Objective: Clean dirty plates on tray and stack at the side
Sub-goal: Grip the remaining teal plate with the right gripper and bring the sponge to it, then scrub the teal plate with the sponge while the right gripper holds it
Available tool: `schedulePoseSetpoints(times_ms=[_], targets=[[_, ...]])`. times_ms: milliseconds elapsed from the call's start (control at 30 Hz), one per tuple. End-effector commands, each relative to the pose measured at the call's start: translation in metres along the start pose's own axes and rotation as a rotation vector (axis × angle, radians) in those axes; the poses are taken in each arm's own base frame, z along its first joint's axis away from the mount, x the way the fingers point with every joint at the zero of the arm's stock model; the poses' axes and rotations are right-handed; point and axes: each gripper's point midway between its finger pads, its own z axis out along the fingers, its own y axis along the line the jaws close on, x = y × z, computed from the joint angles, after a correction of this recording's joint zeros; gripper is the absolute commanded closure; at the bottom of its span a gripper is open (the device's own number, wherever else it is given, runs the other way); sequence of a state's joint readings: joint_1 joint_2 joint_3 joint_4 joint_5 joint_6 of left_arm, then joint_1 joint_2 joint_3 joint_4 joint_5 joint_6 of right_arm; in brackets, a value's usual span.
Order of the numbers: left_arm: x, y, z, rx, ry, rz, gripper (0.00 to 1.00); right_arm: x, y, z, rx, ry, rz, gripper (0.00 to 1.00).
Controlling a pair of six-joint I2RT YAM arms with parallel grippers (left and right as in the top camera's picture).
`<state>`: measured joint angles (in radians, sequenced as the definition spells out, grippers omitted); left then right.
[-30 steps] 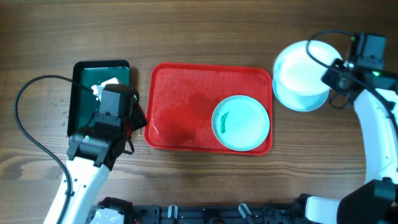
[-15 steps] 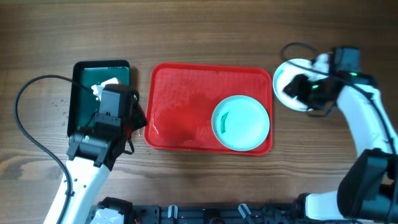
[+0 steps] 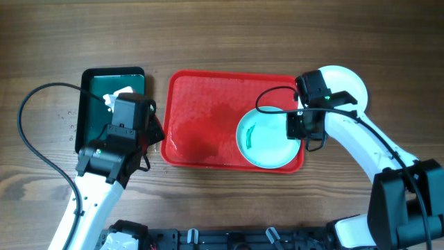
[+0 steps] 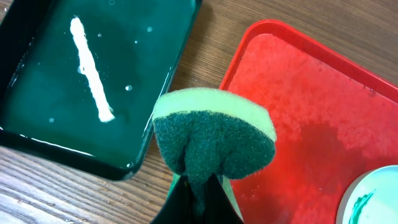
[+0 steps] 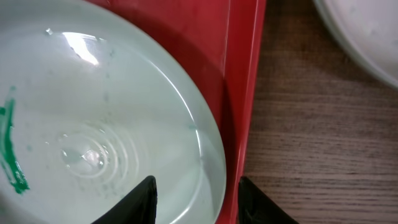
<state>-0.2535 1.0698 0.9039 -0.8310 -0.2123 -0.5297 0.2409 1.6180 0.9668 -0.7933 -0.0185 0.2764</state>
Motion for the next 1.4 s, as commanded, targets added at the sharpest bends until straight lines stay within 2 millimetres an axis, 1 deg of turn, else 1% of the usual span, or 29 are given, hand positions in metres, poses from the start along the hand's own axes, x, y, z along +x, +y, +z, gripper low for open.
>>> schedulePoseSetpoints(times_ms=[0,167,233,333,400,433,500,533,567,600,633,733,767,800,867,900,967,1000,1067,1100,1200,1233,1300,1367], targets=[[-0.001,0.001,0.001,-0.006,-0.004,-0.013,0.96,0.012,-0.001,0.014,-0.007,0.029,0.015,0.57],[-0.001,0.001,0.001,-0.006,-0.004,-0.013,0.96,0.011,-0.001,0.016,-0.009,0.02,0.015,0.57],[-0.001,0.001,0.001,-0.006,-0.004,-0.013,0.96,0.014,0.001,0.021,-0.021,0.023,0.016,0.63],[-0.002,0.0,0.001,0.0,-0.005,-0.014,0.96,0.015,0.005,0.023,-0.051,0.021,0.046,0.64],[-0.002,0.0,0.001,0.001,-0.006,-0.014,0.96,0.014,0.016,0.023,-0.11,0.024,0.047,0.66],[-0.002,-0.001,0.001,0.003,-0.005,-0.014,0.96,0.011,0.026,0.021,-0.168,0.021,0.046,0.67],[-0.002,-0.003,0.001,0.014,-0.003,-0.015,0.96,0.012,0.047,0.018,-0.269,0.035,0.056,0.75],[-0.002,-0.003,0.001,0.017,-0.003,-0.015,0.96,0.015,0.054,0.018,-0.287,0.042,0.041,0.76],[-0.002,-0.004,0.001,0.017,-0.005,-0.015,0.96,0.016,0.056,0.02,-0.262,0.039,0.028,0.73],[-0.002,-0.004,0.001,0.017,-0.004,-0.015,0.96,0.015,0.047,0.025,-0.181,0.021,0.025,0.71],[-0.002,-0.004,0.001,0.017,-0.004,-0.015,0.96,0.014,0.036,0.029,-0.109,0.012,0.059,0.7],[-0.002,-0.004,0.001,0.017,-0.004,-0.015,0.96,0.019,0.033,0.045,-0.086,0.055,0.078,0.71],[0.0,-0.007,0.001,0.039,0.01,-0.015,0.96,0.022,0.033,0.056,-0.081,0.081,0.08,0.77],[0.002,-0.01,0.001,0.054,0.02,-0.015,0.96,0.024,0.037,0.061,-0.1,0.099,0.081,0.81],[0.006,-0.016,0.0,0.091,0.046,-0.014,0.96,0.028,0.053,0.069,-0.191,0.138,0.083,0.92],[0.01,-0.021,0.001,0.113,0.066,-0.013,0.96,0.029,0.065,0.072,-0.258,0.157,0.083,0.96],[0.017,-0.031,0.004,0.162,0.115,-0.011,0.96,0.028,0.086,0.074,-0.366,0.173,0.071,0.96],[0.024,-0.041,0.009,0.203,0.168,-0.01,0.96,0.028,0.095,0.075,-0.379,0.165,0.066,0.96],[0.036,-0.053,0.021,0.248,0.248,0.002,0.96,0.029,0.113,0.075,-0.391,0.139,0.005,0.96],[0.041,-0.058,0.027,0.264,0.281,0.001,0.96,0.029,0.117,0.076,-0.377,0.127,0.005,0.96],[0.058,-0.07,0.049,0.29,0.39,-0.003,0.96,0.03,0.125,0.08,-0.324,0.082,-0.036,0.96],[0.066,-0.072,0.06,0.283,0.438,-0.005,0.96,0.03,0.125,0.08,-0.324,0.082,-0.037,0.96],[0.08,-0.067,0.077,0.244,0.499,-0.004,0.96,0.028,0.125,0.08,-0.321,0.072,-0.037,0.96],[0.091,-0.066,0.087,0.239,0.546,0.028,0.96,0.024,0.121,0.081,-0.292,0.058,-0.016,0.96]])
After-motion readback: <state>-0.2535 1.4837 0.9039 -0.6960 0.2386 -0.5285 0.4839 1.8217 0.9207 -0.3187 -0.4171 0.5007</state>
